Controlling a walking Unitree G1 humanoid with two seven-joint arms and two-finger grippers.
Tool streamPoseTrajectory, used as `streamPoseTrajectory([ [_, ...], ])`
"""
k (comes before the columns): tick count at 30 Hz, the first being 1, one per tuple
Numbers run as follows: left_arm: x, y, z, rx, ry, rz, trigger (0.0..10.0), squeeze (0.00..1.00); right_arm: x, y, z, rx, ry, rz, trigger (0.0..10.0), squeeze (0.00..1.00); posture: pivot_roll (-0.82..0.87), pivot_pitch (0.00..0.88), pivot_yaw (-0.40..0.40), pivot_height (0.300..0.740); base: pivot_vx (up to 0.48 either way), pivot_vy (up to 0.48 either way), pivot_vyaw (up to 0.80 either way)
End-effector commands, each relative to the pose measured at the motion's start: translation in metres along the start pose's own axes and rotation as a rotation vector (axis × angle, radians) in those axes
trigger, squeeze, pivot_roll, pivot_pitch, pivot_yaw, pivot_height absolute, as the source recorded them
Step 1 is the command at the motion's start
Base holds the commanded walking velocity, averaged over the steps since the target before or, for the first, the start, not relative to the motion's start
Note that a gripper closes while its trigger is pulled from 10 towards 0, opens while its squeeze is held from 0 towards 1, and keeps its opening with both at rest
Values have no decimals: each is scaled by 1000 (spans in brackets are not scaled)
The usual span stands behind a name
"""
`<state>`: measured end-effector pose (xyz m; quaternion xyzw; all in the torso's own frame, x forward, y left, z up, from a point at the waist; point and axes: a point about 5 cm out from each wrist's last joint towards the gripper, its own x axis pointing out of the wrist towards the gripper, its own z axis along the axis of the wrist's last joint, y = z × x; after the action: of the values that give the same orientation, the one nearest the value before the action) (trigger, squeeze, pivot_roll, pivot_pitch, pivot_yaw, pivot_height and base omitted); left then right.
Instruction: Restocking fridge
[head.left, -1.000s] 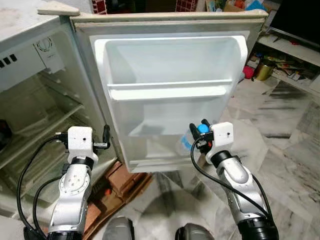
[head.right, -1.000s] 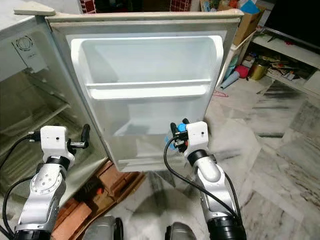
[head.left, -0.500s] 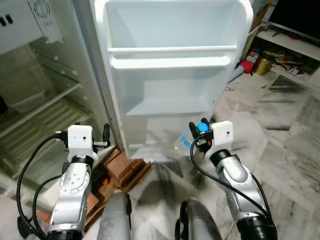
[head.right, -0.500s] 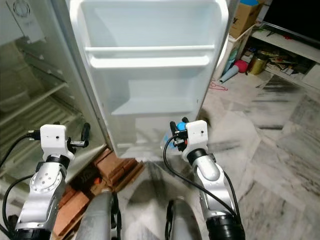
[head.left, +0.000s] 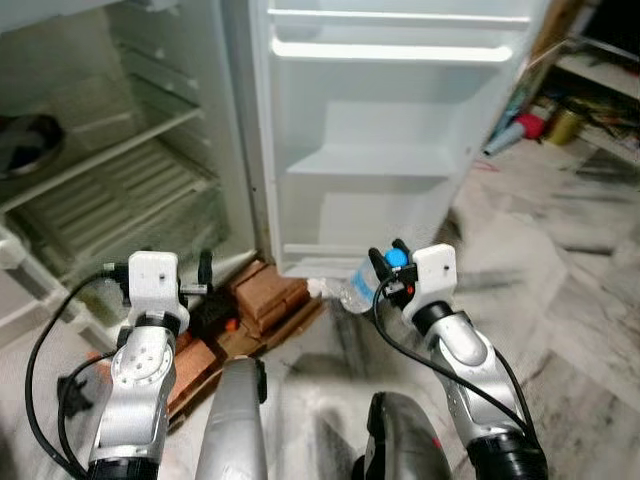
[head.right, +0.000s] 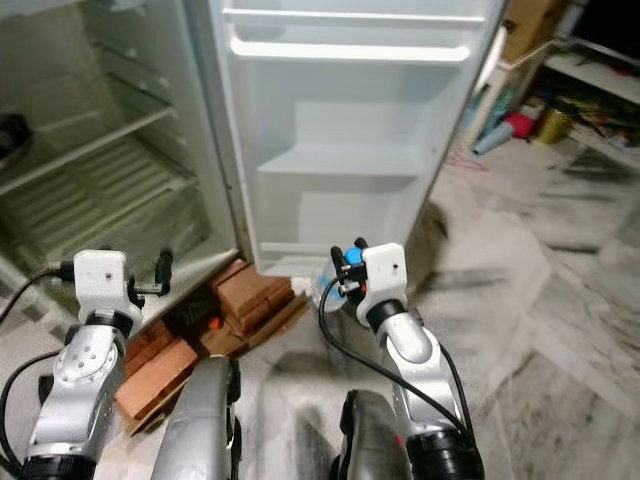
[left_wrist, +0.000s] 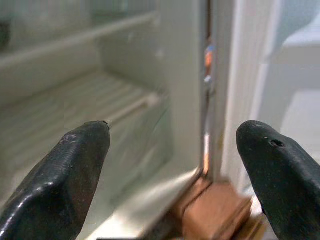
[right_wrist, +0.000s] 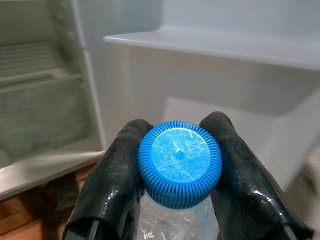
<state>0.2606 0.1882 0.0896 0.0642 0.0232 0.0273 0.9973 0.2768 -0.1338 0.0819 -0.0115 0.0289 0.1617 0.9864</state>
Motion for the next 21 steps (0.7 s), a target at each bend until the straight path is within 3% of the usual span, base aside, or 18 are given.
streamPoseTrajectory([
  [1, 0, -3, 3, -1, -16, -8, 10000, 0, 1, -6, 13, -30, -60, -12, 10000, 0, 42, 94, -26, 632, 0, 0, 0],
  [8, 1, -6, 5, -7, -28, -19, 10000, 0, 4, -13, 21, -124, -101, -71, 10000, 0, 41, 95, -29, 632, 223, 0, 0],
  [21, 3, -7, 5, -12, -30, -20, 10000, 0, 8, -18, 22, -146, -107, -85, 10000, 0, 42, 91, -35, 632, 269, 0, 0],
])
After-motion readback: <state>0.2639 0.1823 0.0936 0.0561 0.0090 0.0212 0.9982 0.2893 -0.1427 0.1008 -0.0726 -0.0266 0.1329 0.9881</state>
